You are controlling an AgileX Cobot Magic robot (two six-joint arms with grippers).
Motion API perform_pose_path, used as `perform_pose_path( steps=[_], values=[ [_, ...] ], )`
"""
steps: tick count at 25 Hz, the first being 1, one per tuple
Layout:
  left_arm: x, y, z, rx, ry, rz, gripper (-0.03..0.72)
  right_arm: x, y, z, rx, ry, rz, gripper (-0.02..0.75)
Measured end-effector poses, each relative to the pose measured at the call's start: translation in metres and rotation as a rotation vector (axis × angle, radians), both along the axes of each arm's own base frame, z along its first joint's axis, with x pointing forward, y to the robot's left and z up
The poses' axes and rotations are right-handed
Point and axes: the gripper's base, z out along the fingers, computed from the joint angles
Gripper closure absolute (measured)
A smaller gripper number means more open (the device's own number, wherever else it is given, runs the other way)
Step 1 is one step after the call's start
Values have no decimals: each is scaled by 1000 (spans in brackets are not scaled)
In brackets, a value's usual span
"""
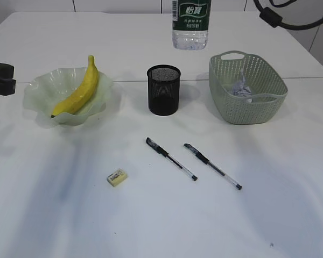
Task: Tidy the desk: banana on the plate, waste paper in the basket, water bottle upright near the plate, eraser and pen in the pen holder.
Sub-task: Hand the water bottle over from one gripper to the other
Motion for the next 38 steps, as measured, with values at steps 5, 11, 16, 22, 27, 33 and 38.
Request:
perform_pose_path(
  steps=[5, 11, 16, 22, 27, 33, 38],
  values=[
    [0, -2, 2, -30, -15, -8, 452, 0, 0, 0, -23, -65, 10, 379],
    [1, -8, 8, -82, -76, -62, 452, 9, 11, -13, 9, -87, 26, 381],
    [1, -17, 12, -144, -117, -154, 452, 7, 41, -26, -19, -104, 98, 381],
    [8, -35, -4, -247, -98, -317, 452, 0, 63, -26, -19, -120, 151, 381],
    [11, -49, -23, -297, -56, -462, 452, -1, 63, -27, -26, -123, 153, 381],
    [10, -60, -39, -334, -20, -615, 452, -1, 63, -29, -54, -129, 157, 381],
    [9, -65, -45, -387, -19, -702, 452, -4, 72, -30, -69, -162, 184, 381]
  ],
)
